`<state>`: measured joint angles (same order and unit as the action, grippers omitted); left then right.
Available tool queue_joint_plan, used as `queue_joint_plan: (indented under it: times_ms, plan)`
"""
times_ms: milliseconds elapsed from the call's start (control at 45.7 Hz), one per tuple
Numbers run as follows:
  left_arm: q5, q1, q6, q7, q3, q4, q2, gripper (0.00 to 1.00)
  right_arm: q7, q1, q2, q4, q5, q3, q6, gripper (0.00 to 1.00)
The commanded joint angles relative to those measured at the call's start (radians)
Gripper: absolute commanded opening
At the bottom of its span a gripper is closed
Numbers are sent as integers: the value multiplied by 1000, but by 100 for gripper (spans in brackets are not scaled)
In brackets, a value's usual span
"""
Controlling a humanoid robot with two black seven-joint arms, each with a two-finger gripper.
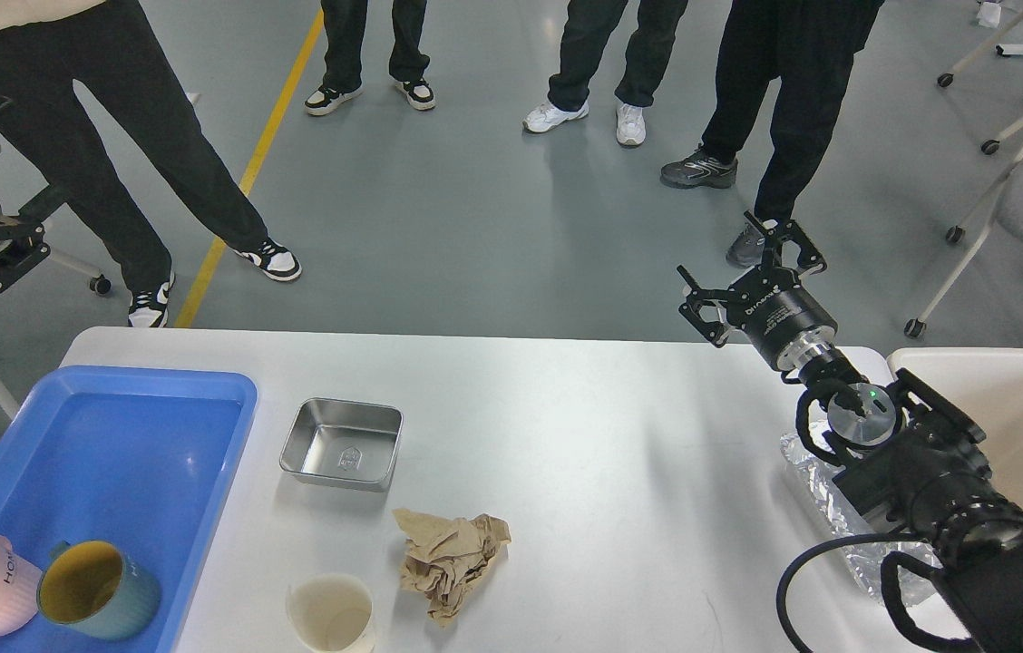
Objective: Tidy desktop
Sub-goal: 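Raise the left gripper away from the tray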
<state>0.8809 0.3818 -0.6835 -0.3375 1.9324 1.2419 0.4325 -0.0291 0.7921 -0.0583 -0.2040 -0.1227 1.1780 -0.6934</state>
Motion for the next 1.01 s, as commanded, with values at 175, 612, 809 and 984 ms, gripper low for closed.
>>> queue_joint_plan:
  times_ms: [175, 612, 809, 984]
  plan:
    - [40, -67, 96, 64, -187, -91, 17, 97, 0, 1, 0, -2, 0, 0, 2, 100]
    - [3, -326, -276, 23, -9, 44, 321, 97, 2, 1, 2, -2, 0, 0, 2, 100]
    - [-10, -514, -276, -107, 238, 41, 393, 97, 2, -1, 2, -2, -37, -15, 11, 100]
    - [-25, -529, -276, -178, 337, 4, 443, 96, 2, -1, -3, -2, -38, -21, 11, 100]
